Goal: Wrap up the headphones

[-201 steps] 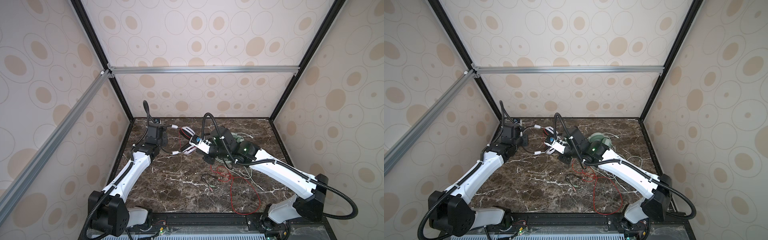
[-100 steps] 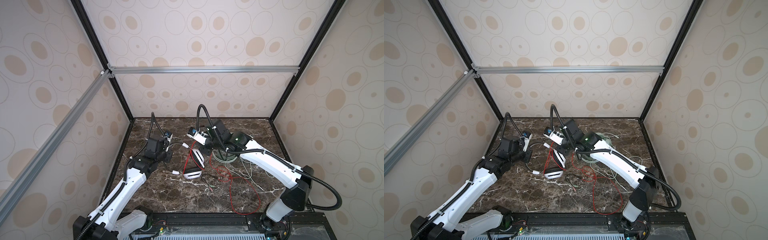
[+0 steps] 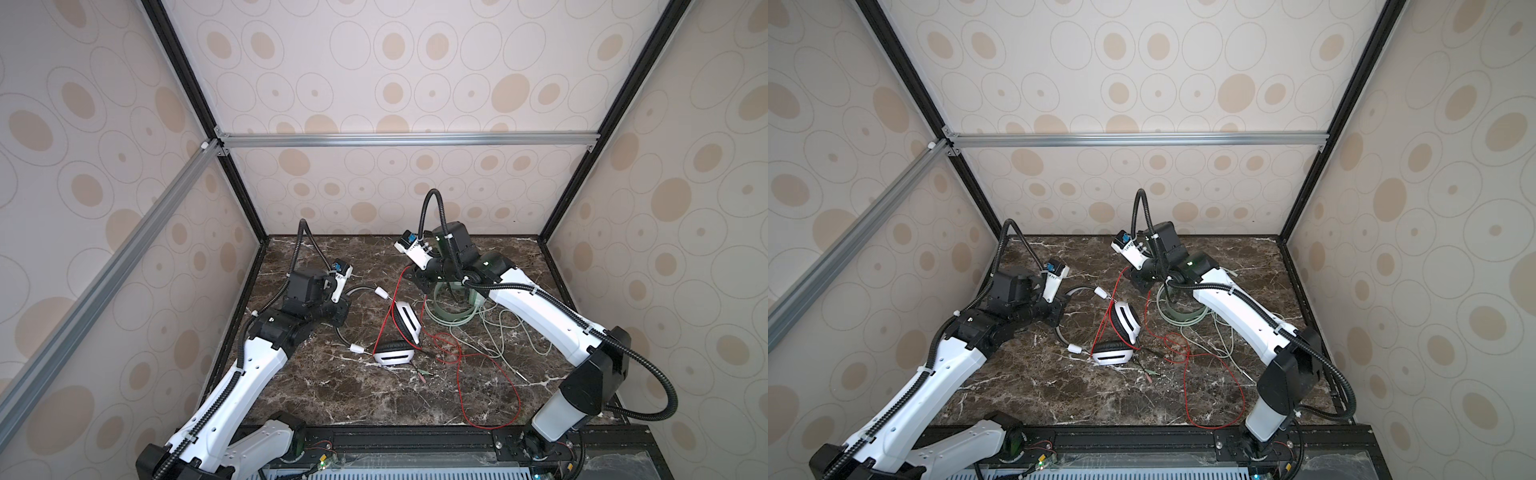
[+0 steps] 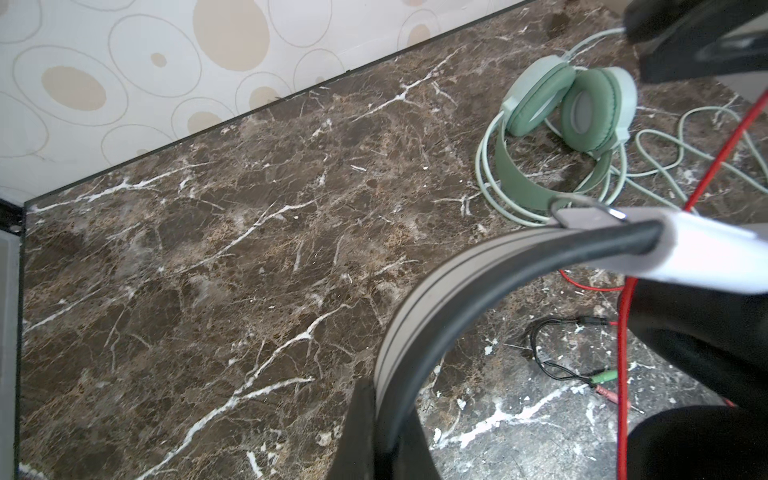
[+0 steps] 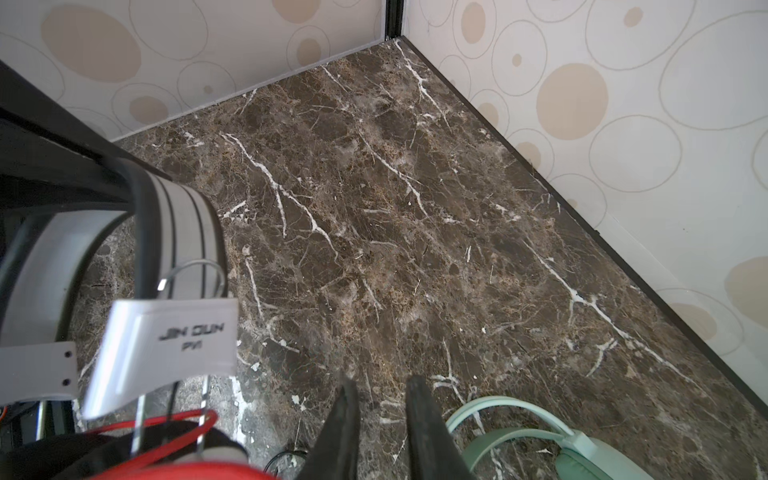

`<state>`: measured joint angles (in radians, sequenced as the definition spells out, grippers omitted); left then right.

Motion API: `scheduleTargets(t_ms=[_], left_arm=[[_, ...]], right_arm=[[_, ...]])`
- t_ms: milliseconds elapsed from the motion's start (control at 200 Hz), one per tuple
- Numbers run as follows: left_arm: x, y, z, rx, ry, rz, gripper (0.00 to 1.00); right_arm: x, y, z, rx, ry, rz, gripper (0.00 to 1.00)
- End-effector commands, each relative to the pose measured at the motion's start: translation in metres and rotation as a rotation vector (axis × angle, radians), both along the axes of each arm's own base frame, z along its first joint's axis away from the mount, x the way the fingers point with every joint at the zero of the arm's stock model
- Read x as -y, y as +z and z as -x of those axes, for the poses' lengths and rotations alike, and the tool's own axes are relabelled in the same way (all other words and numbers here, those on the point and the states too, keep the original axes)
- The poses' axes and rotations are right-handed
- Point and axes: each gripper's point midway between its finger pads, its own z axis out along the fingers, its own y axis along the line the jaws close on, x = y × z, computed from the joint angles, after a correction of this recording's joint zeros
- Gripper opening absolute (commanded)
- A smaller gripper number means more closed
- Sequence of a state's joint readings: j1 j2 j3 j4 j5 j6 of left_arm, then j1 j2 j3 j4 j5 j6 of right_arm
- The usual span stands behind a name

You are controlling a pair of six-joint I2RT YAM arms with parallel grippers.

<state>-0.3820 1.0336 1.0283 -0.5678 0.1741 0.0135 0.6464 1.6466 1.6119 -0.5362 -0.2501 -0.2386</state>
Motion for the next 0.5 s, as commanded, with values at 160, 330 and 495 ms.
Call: scheduleTargets(t_ms=[160,330,495], left_arm=[[0.018,0.067,0.01,0.087,-0.067,0.144,0.0],[0.022,0.107,0.009,0.141,-0.08,0.196,0.0],[0.028,0.137,0.007,0.181,-0.093,0.249,0.0]], right_arm=[[-0.001,-0.016,-0.011,-0.076,-0.014,-0.138,0.26],[-0.006,-0.015,-0.011,-0.059,-0.001,-0.234,0.27],[-0.007,-0.011,-0.011,-0.045,-0.01,-0.312,0.3]])
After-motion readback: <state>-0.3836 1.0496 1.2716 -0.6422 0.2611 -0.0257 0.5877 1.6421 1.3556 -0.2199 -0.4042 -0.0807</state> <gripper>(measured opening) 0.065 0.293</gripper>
